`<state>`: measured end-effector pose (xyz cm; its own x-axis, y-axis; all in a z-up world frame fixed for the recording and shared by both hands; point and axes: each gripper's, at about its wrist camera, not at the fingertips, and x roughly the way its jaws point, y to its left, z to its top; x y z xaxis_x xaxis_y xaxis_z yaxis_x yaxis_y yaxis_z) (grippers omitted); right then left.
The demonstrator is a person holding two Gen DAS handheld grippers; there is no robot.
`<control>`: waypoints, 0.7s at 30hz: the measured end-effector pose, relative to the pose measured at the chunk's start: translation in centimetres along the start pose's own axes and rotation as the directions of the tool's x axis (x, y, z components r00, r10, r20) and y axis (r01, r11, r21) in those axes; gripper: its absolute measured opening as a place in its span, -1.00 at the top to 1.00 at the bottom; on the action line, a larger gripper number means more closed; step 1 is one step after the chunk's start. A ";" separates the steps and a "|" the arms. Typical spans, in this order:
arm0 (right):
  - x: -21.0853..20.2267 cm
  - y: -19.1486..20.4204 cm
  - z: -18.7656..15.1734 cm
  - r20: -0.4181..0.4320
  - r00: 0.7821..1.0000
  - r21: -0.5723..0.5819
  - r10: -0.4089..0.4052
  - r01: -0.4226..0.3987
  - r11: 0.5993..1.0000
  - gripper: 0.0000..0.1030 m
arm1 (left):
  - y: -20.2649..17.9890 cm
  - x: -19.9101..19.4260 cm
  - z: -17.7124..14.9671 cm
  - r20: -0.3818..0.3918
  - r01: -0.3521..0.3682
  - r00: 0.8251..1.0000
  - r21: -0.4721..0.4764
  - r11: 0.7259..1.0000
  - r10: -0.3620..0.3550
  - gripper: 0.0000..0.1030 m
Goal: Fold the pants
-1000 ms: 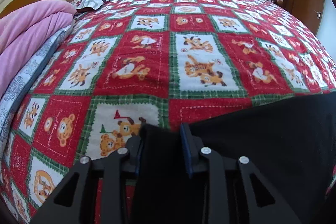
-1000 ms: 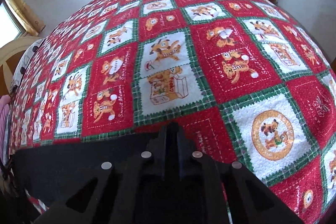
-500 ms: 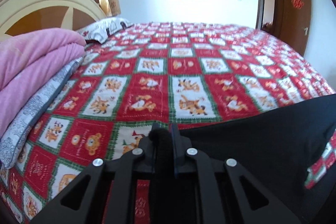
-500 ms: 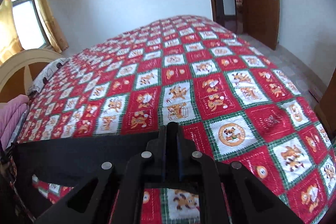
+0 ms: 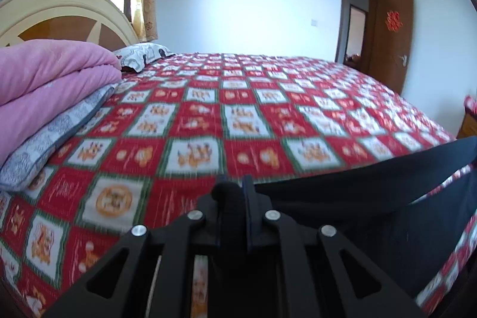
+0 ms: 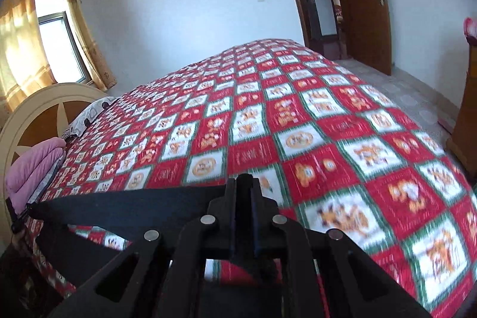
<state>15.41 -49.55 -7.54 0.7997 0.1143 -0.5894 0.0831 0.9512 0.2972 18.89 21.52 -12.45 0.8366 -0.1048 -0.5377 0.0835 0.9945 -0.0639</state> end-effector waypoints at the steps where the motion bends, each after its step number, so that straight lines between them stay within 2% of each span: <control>1: -0.2 -0.4 -0.8 -0.008 1.000 0.009 -0.001 0.002 1.000 0.85 | 0.0 -0.2 -0.4 -0.003 0.004 1.000 0.003 1.000 -0.004 0.77; 7: -0.8 -1.8 -4.5 -0.063 0.998 0.039 0.005 -0.003 0.999 0.85 | -0.4 -1.2 -2.8 -0.011 0.019 1.000 0.048 0.999 -0.018 0.75; 11: -0.8 -2.2 -6.2 -0.115 0.993 0.019 -0.036 0.038 0.999 0.82 | -0.8 -1.5 -3.7 -0.006 0.006 1.000 0.077 0.997 -0.006 0.67; 13: -1.1 -2.4 -6.6 -0.127 0.990 0.019 -0.066 0.069 0.997 0.64 | -0.9 -1.7 -4.2 -0.001 -0.002 1.000 0.091 0.996 0.002 0.66; 15: -2.0 -3.0 -6.7 -0.115 0.988 0.037 -0.100 0.104 0.994 0.45 | -0.9 -1.8 -4.6 0.004 -0.004 1.000 0.099 0.995 0.004 0.63; 18: -3.7 -3.0 -6.6 -0.085 0.985 0.035 -0.149 0.153 0.988 0.43 | -1.1 -2.2 -5.2 0.017 -0.018 1.000 0.144 0.989 0.016 0.58; 21: -5.3 -2.0 -6.3 -0.040 0.988 0.016 -0.152 0.153 0.988 0.43 | -0.9 -2.5 -5.6 0.024 -0.028 0.999 0.162 0.986 0.025 0.50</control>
<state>7.24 -50.29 -9.71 0.7532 -0.0206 -0.6575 0.2140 0.9528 0.2153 13.68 20.84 -15.77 0.8514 -0.0799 -0.5184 0.1461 0.9853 0.0881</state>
